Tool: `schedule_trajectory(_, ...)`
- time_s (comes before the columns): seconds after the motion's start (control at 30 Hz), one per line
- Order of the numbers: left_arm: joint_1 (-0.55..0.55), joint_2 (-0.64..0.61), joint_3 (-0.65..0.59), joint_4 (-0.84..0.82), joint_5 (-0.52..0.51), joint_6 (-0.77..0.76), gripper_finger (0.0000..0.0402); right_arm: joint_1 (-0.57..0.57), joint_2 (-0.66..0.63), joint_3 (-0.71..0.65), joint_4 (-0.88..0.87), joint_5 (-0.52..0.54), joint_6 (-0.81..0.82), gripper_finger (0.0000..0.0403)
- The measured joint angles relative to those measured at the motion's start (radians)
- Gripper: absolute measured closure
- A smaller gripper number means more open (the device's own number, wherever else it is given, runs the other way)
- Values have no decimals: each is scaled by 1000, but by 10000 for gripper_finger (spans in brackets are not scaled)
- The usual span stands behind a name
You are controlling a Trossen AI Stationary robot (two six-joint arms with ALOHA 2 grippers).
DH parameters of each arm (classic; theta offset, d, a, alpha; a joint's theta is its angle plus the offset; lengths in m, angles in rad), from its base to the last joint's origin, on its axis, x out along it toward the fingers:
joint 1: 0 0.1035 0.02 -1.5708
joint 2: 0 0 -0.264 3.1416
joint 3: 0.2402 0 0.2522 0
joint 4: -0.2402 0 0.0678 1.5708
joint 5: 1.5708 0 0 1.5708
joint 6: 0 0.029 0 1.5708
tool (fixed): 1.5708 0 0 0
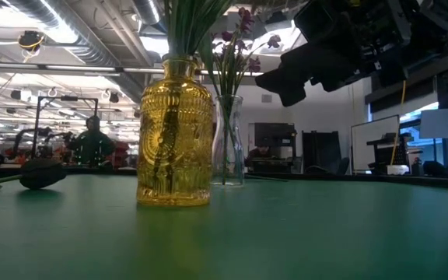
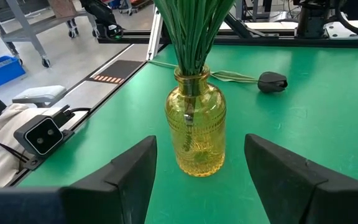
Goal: Sort flowers into vase by color
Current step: Put the pink tulip into the yellow vase
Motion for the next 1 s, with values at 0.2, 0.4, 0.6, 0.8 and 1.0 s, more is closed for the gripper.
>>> schedule_trajectory(0.2, -3, 0, 0, -98, 2, -101, 401, 0, 0, 0, 0, 0, 0, 162)
schedule_trajectory(0.4, -3, 0, 0, -173, 4, -179, 401, 0, 0, 0, 0, 0, 0, 162)
schedule_trajectory(0.6, -3, 0, 0, -171, 4, -174, 395, 0, 0, 0, -1, 0, 0, 162)
schedule_trajectory(0.8, -4, 0, 0, -169, 7, -171, 349, 0, 0, 0, -2, 0, 0, 162)
schedule_trajectory(1.0, -25, -48, 0, -165, 26, -143, 288, 0, 0, 0, -4, 0, 0, 162)
